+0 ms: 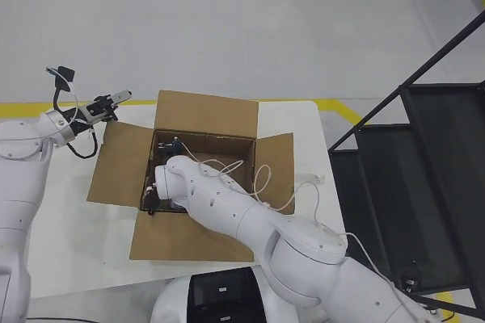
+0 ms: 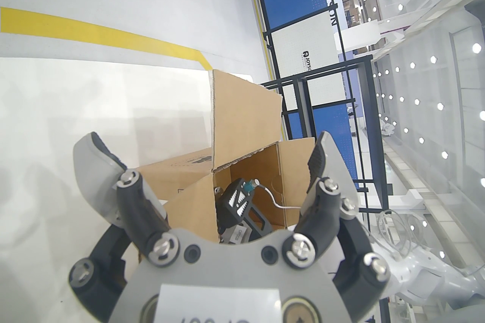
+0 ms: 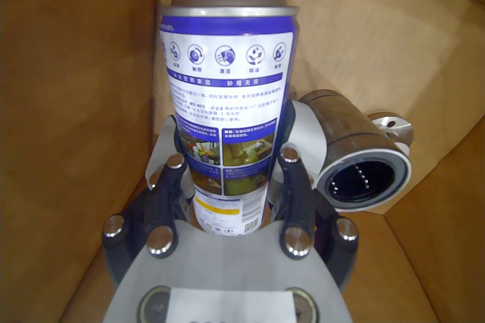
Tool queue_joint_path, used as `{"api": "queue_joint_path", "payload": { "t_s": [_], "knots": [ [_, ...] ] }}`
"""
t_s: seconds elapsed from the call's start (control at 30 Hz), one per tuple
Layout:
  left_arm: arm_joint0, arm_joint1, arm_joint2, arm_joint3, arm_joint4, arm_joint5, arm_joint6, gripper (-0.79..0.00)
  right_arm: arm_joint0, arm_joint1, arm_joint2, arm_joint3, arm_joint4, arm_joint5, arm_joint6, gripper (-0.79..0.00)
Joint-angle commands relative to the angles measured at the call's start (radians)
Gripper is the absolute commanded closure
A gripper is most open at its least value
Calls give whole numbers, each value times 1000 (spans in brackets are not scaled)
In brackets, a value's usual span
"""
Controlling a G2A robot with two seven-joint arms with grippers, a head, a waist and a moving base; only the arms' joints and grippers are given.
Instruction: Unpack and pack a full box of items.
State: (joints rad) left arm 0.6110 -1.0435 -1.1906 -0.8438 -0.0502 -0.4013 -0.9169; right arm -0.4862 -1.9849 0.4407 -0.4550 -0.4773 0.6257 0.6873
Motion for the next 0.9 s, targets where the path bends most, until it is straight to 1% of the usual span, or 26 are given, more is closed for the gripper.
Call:
{"api": "queue_joint_path", "payload": {
  "t_s": [0.0, 0.2, 0.4, 0.63, 0.87],
  "knots": [
    [0, 0, 0, 0, -1, 0, 0, -785, 1, -2, 2, -9, -7, 11, -4, 0],
    [0, 0, 0, 0, -1, 0, 0, -785, -5, 3, 19, -62, -29, 49, -17, 0],
    [0, 0, 0, 0, -1, 0, 0, -785, -26, 28, 58, -153, -52, 78, -37, 0],
    [0, 0, 0, 0, -1, 0, 0, -785, -81, 83, 105, -314, -137, 149, -20, 0],
    [0, 0, 0, 0, -1, 0, 0, -785, -174, 162, 165, -519, -271, 216, 48, 0]
  ]
}}
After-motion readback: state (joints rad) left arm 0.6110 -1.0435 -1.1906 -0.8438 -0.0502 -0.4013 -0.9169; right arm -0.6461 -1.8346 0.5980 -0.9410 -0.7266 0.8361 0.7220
